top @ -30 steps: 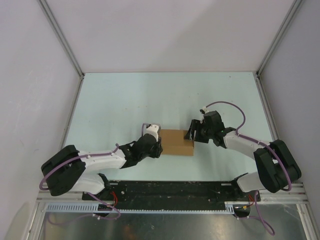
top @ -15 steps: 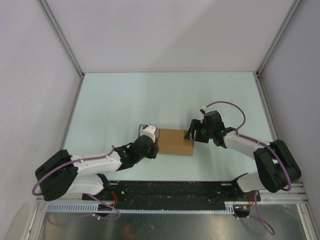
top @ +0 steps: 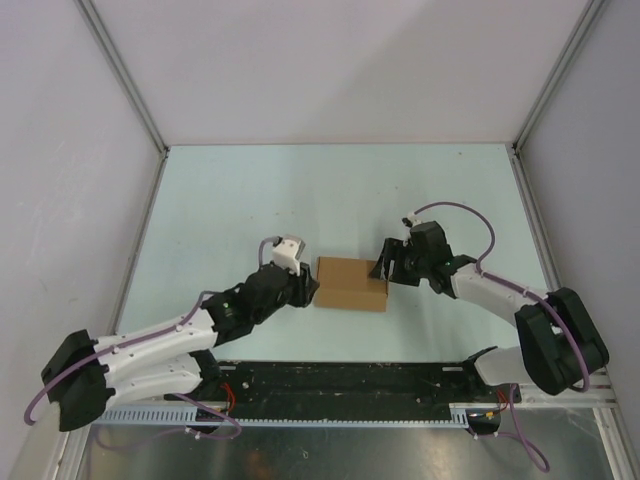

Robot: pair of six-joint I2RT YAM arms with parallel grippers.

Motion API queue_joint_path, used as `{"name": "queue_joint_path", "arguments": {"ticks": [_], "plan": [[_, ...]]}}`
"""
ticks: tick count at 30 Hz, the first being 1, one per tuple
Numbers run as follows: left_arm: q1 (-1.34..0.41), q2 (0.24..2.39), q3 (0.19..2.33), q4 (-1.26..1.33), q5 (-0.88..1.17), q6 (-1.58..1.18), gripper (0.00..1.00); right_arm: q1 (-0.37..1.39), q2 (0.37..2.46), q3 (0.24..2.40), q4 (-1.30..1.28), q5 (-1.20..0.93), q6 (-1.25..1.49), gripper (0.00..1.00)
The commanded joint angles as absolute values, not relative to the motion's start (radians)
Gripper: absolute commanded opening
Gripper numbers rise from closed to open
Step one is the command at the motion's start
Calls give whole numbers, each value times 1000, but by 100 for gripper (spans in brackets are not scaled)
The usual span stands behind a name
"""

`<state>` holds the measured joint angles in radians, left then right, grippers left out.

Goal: Fold the paper box

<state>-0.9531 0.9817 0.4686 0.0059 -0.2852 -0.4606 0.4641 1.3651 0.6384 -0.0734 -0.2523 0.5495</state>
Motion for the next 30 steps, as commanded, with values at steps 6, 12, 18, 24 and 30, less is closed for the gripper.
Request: {"name": "queue_joint_path", "arguments": {"ticks": [6,12,18,24,30], "plan": [[-937,1228,788,28,-350,-344,48,437,1197,664,-135,-253,529,74],[-925,1514,995,25,-304,-287,45,439,1066,661,-276,-167,505,73],[-920,1712,1158,23,-318,-216,42,469,908,583,-337,-107,497,67],[-913,1776,1204,28,-198,-183,40,474,836,511,-350,-132,511,66],[-913,1793,1196,34,-134,-150,40,503,841,480,-327,-138,523,68]]}}
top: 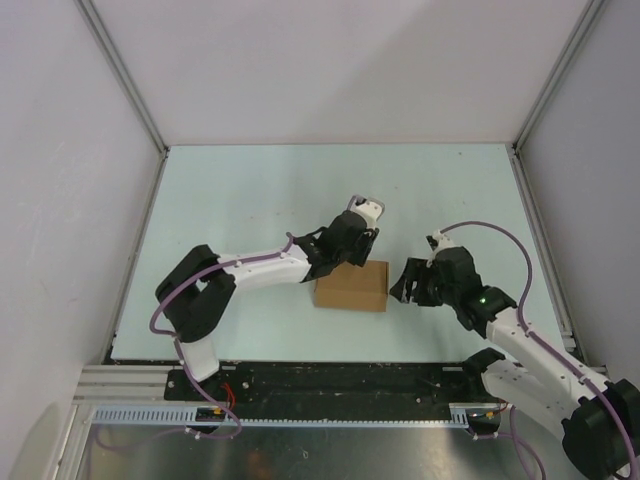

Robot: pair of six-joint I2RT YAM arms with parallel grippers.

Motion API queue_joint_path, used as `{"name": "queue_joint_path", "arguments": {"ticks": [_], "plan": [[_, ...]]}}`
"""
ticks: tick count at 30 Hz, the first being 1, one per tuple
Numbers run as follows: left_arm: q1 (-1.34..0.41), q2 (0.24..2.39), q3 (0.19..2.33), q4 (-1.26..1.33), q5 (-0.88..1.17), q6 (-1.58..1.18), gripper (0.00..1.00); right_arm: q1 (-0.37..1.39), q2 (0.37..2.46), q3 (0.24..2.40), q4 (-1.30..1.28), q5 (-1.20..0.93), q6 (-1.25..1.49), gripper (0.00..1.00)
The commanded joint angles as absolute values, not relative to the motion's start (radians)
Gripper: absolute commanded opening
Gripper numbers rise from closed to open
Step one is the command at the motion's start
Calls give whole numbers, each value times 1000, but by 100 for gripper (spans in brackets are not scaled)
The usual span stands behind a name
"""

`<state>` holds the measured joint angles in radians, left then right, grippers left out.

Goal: Fold the paper box

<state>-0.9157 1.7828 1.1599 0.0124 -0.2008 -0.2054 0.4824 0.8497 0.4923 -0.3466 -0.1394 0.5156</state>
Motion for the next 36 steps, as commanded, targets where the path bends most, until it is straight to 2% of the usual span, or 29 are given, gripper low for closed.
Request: {"name": "queue_joint_path", "arguments": {"ticks": [1,5,12,20,29,36], "plan": [[-913,1799,1197,34,-132,-149,40,511,845,468,-321,-135,528,68],[-913,1828,1209,34,-138,-143,40,546,873,450,-266,-124,546,67],[-900,1882,1241,34,-127,-141,39,632,948,445,-215,-89,569,59],[-894,1925,1269,34,-100,-147,39,641,1012,430,-124,-81,586,53],[-894,1931,1261,34,-74,-152,38,641,1101,430,-52,-103,592,37],[-894,1948,1266,34,-49,-152,37,640,1115,430,-51,-95,591,21]]}}
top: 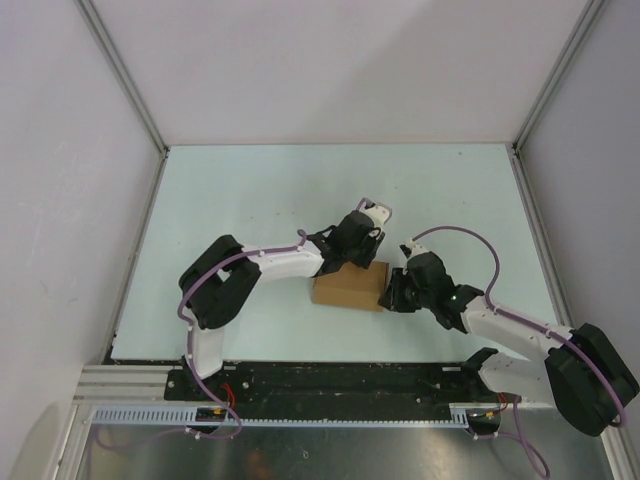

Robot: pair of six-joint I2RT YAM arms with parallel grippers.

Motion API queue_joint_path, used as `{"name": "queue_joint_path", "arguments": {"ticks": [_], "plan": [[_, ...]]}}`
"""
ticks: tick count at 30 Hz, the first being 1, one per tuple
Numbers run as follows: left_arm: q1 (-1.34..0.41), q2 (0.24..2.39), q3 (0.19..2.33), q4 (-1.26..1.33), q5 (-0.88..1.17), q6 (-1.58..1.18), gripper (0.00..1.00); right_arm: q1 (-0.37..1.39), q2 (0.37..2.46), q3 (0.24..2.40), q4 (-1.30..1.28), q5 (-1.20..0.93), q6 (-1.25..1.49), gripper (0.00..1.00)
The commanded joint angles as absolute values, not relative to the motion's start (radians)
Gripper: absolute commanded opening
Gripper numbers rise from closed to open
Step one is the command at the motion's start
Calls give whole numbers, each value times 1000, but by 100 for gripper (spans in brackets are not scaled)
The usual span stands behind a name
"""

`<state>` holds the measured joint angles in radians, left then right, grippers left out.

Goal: Fold the paper box

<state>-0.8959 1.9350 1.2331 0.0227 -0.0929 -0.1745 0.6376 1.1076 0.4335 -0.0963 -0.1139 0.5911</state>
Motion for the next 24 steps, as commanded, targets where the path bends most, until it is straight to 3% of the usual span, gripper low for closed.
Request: {"name": "queue_joint_path", "arguments": {"ticks": [1,13,16,20,24], "plan": [[-894,1950,1266,34,-48,-152,37,640,1115,430,-49,-94,589,20],[-894,1960,1247,31,-23,-156,36,641,1120,431,-71,-34,572,17],[-894,1951,1227,22,-64,-169,36,635,1097,434,-90,-23,560,23],[-885,1944,1218,-40,-132,-187,36,623,1022,440,-149,-50,564,43],[-855,1931,1218,-83,-170,-233,36,623,945,452,-218,-92,587,50]]}}
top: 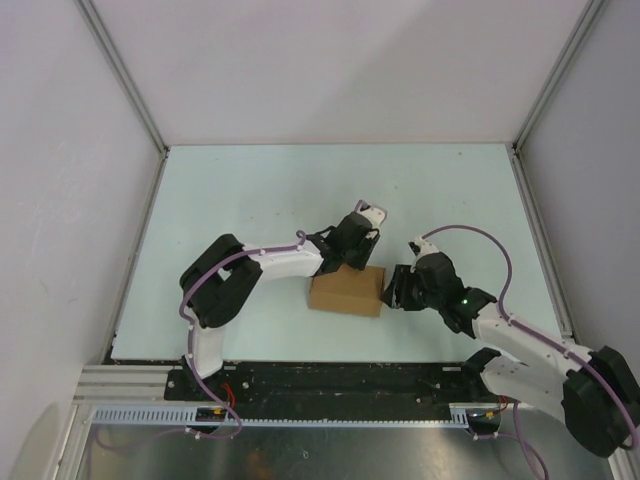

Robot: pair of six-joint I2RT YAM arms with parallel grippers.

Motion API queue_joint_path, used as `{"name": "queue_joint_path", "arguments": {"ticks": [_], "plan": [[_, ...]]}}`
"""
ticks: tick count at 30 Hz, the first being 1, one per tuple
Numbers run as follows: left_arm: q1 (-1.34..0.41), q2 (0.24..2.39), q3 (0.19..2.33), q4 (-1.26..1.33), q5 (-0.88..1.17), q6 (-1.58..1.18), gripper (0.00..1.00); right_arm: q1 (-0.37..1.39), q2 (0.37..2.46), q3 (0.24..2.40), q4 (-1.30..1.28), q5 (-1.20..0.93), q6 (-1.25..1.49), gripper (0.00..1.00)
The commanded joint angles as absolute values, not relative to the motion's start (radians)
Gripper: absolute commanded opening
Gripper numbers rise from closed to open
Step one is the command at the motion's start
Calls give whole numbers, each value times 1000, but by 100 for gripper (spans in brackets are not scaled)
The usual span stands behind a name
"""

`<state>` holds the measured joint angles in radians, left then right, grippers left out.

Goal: Fold the paper box

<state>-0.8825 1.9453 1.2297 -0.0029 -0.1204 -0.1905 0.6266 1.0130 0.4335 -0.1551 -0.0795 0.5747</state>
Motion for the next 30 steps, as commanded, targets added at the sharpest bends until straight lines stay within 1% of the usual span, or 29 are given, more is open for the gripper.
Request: {"name": "queue_joint_path", "arguments": {"ticks": [1,4,5,7,8,13,17,24,30], "plan": [[-841,1927,1218,-104,-172,-242,37,623,936,459,-236,-98,598,50],[-827,1913,1209,-149,-202,-279,37,629,940,483,-304,-124,627,42],[-825,1902,1207,-158,-212,-285,37,630,937,486,-323,-141,637,36],[-821,1890,1203,-195,-256,-302,38,643,930,491,-334,-155,670,30],[-819,1881,1204,-208,-285,-307,38,647,924,491,-344,-172,681,29],[-810,1865,1218,-265,-331,-310,38,679,925,491,-374,-178,764,24],[-810,1882,1236,-307,-353,-319,38,719,951,491,-327,-184,824,19],[-810,1833,1183,-345,-356,-365,38,770,1101,492,-203,-166,887,13],[-810,1770,1109,-347,-327,-400,38,772,1180,534,-244,-58,882,11]]}}
